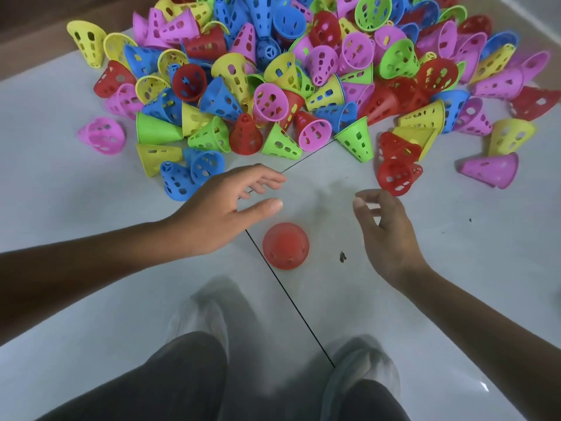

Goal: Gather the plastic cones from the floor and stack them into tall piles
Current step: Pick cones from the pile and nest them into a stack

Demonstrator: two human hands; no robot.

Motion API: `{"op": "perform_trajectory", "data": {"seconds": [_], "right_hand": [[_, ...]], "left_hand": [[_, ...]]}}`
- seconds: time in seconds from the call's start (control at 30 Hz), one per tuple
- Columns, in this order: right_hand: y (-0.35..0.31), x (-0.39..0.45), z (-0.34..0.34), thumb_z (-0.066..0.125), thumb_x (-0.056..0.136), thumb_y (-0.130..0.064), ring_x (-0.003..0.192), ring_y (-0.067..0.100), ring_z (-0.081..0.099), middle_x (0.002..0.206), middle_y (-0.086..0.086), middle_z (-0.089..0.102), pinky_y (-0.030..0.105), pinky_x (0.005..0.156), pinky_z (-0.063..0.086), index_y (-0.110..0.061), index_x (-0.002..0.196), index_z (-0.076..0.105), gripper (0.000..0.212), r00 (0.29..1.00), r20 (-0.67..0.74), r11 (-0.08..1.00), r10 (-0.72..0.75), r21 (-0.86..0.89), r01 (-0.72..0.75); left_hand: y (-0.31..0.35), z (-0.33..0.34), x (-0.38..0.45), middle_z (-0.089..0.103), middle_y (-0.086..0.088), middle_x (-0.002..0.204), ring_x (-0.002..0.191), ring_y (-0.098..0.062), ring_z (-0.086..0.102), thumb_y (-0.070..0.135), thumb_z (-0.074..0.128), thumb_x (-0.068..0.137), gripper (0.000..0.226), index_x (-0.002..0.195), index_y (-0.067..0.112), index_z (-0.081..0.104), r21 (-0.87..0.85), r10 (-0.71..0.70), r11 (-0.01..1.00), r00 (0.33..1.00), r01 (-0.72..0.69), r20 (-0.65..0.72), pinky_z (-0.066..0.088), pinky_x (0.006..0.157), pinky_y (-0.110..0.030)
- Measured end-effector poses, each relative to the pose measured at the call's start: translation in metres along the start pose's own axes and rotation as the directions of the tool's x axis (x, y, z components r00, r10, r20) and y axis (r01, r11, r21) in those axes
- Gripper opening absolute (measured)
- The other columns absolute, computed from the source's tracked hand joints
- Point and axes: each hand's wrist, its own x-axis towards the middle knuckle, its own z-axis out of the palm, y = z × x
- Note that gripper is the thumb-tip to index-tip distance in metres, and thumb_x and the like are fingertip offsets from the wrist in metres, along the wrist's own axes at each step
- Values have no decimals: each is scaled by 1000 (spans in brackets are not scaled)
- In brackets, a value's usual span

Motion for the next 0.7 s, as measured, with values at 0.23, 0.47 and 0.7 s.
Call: {"op": "perform_trajectory", "data": {"seconds": [0.23,0.47,0.7], "right_hand": [[7,46,-13,46,102,-43,146,31,22,156,7,31,53,114,31,-41,149,32,49,992,77,933,-100,-339,120],[4,90,-20,50,101,-42,135,46,34,141,23,43,55,114,31,-47,156,0,75,994,103,902,34,-431,13],[-16,115,-24,52,102,-39,104,44,60,130,28,51,52,93,51,-46,151,-26,92,980,190,812,59,-580,63]], "left_hand": [[-26,-10,44,58,14,126,114,-7,57,46,59,92,40,128,29,60,140,18,990,998,-11,-54,50,91,-30],[-42,-23,85,53,5,124,108,-11,54,34,67,95,42,135,24,57,347,35,938,997,-9,-68,39,83,-11],[-41,-28,108,61,4,125,110,-13,58,36,66,96,58,148,37,40,383,-45,923,999,43,-2,50,92,-33]]}}
